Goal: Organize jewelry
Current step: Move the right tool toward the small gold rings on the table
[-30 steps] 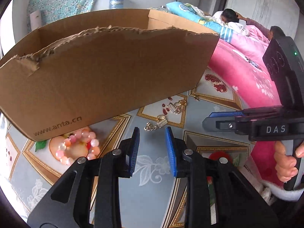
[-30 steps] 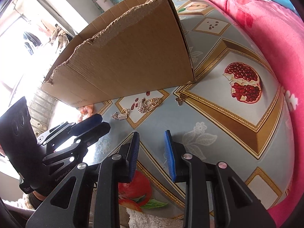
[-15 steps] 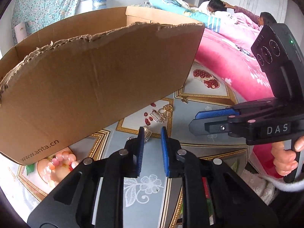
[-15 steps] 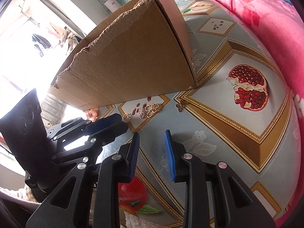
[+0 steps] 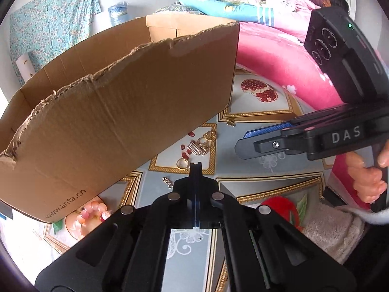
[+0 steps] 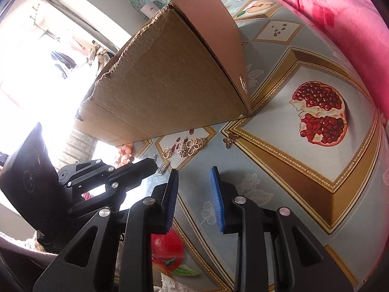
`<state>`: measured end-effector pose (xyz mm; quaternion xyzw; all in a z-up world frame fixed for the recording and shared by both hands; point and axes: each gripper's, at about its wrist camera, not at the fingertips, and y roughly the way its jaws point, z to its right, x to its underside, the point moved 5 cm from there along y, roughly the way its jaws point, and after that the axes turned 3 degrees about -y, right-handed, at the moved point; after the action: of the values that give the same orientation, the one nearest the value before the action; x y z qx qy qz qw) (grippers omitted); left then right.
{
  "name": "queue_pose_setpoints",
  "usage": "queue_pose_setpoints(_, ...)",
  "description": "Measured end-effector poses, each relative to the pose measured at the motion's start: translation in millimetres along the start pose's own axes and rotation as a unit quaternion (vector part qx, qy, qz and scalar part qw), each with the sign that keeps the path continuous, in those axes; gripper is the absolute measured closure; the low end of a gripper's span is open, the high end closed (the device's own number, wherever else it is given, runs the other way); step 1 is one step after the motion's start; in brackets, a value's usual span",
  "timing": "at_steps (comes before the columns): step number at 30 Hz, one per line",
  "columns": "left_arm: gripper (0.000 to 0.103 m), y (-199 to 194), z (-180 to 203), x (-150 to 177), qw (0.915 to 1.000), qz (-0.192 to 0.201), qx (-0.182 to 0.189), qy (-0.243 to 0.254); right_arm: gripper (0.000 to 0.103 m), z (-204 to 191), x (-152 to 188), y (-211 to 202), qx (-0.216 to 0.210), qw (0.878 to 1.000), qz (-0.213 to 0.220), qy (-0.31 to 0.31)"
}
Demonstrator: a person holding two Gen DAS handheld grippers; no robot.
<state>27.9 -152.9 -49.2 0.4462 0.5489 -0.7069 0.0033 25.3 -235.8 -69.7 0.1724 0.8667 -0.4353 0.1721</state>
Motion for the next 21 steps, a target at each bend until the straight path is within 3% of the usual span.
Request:
queue_pose_setpoints(12, 0.1, -11, -4, 4, 0.9982, -0.005, 0.024, -0.055, 0.076, 2, -1, 1, -0.007, 1.0, 0.003, -0.003)
queue_pose_setpoints(15, 0.091, -5, -6, -1, 0.9985, -0.002, 0.015, -0.053, 0.076, 1, 0, 0, -0.002, 1.0, 0.005, -0.009)
queue_pose_setpoints(21, 0.091, 17, -7, -2, 0.9985, -0.035, -0.002, -0.04, 0.076, 1, 1, -1, -0.004, 1.0, 0.005, -0.008)
